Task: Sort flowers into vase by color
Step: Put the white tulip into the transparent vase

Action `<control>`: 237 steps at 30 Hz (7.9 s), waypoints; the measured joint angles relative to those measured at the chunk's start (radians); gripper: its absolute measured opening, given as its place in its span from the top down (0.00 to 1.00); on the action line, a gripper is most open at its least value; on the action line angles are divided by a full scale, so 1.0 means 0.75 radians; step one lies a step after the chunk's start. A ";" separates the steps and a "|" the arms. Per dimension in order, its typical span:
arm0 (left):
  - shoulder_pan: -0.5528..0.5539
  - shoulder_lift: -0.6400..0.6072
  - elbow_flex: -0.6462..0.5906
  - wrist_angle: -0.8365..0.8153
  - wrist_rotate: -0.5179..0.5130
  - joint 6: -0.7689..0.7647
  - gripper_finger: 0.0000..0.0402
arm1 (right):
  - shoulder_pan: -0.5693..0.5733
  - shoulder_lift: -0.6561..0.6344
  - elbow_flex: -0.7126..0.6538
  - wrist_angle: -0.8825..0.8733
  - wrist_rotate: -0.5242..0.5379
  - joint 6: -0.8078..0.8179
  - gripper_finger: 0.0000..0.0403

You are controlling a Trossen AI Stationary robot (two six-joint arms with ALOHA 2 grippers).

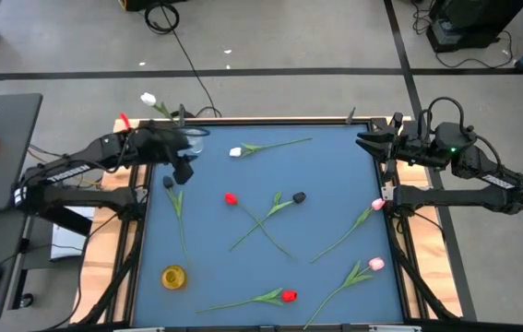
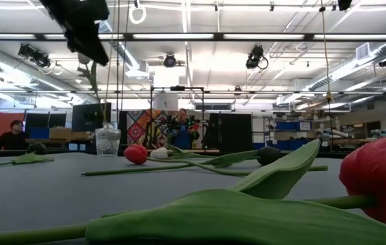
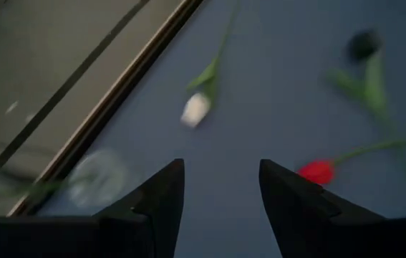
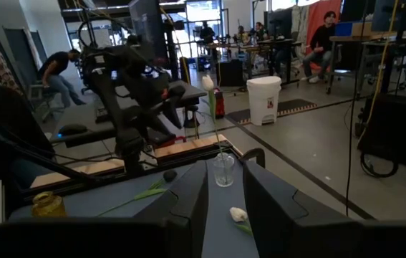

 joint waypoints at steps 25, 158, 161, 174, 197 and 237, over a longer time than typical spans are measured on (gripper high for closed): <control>-0.476 0.182 0.000 0.701 -0.155 -0.249 0.54 | 0.000 0.000 0.000 0.000 0.000 0.000 0.75; -0.704 0.191 0.001 0.214 -0.055 -0.589 0.54 | 0.589 1.659 0.117 0.321 0.068 2.995 0.76; -0.704 0.191 0.001 0.179 -0.055 -0.610 0.54 | 0.539 1.663 0.119 0.308 0.071 2.994 0.76; -0.703 0.191 0.000 0.157 -0.058 -0.633 0.54 | 0.316 1.667 0.101 0.230 0.026 2.896 0.76; -0.700 0.191 0.000 0.161 -0.094 -0.678 0.54 | 0.298 1.664 0.102 0.659 -0.013 2.209 0.76; -0.729 0.161 0.078 0.235 -0.435 -1.168 0.54 | -0.535 2.129 0.928 -0.292 -0.353 -1.089 0.77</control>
